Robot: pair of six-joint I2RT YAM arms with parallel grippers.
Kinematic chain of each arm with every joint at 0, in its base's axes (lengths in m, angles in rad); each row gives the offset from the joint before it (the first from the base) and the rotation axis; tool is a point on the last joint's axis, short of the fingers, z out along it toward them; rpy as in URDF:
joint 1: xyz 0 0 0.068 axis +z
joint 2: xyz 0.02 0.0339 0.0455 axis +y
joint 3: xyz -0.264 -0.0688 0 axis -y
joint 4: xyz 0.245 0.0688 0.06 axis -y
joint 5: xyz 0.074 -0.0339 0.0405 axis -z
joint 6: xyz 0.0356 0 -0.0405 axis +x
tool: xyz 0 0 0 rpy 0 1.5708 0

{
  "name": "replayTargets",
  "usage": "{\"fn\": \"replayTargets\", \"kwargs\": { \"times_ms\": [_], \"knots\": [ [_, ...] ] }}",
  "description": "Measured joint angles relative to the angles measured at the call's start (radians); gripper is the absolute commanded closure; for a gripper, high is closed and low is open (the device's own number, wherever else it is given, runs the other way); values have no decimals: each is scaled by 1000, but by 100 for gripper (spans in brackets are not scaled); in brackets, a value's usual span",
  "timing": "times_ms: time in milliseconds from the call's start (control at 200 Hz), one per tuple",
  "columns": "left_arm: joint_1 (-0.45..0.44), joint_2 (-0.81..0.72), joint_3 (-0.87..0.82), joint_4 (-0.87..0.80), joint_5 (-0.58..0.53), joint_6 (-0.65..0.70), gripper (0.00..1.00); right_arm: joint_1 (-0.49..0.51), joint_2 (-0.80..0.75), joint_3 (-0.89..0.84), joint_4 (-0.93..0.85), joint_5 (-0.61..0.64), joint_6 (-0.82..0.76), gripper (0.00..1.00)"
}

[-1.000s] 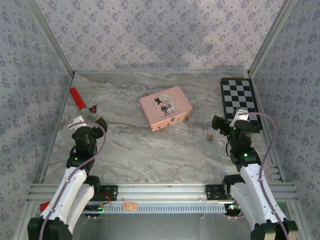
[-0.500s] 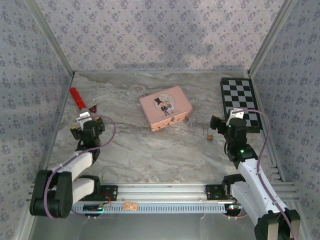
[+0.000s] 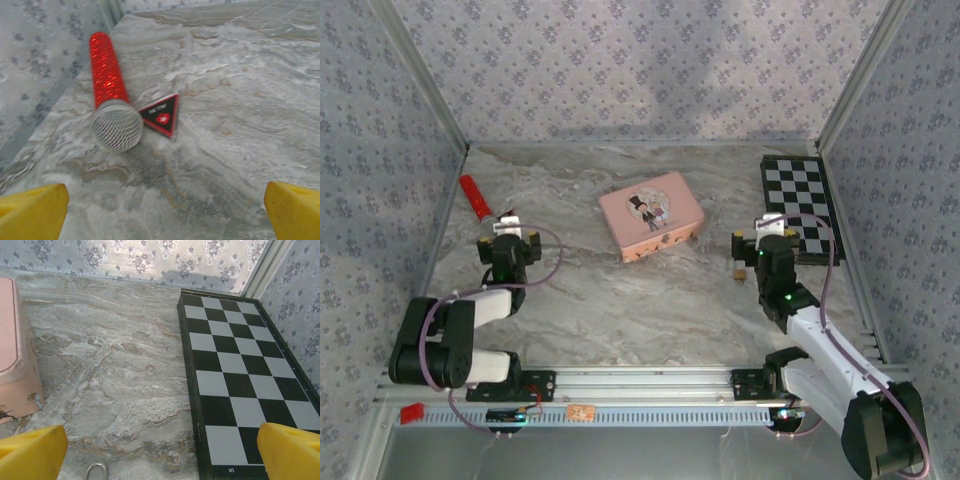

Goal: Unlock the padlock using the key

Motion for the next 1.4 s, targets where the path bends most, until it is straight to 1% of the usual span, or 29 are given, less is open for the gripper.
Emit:
{"fn": "replayTargets", "kwargs": {
  "times_ms": [160,280,390,470,570,710,934,1129,1224,1399],
  "knots": [
    [6,7,16,32,95,27,0,0,63,-24,90,3,-36,1],
    [16,80,-8,160,161,33,0,0,121,-33,154,3,-56,1],
    [54,151,-5,167,218,28,0,-10,164,-44,223,-16,-68,1],
    [84,185,14,144,261,17,0,-43,207,-53,282,-55,-73,1],
    [111,191,47,130,299,-1,0,-90,285,-68,380,-106,-89,1],
    [119,191,64,132,315,-14,0,-143,393,-77,471,-164,-99,1],
    [119,191,64,129,322,-21,0,-207,465,-97,590,-247,-97,1],
    [119,191,64,129,322,-21,0,-273,583,-98,699,-332,-70,1],
    [119,191,64,129,322,-21,0,-280,628,-95,718,-338,-60,1],
    [119,191,64,129,322,-21,0,-283,639,-47,685,-296,-21,1]
  ]
}}
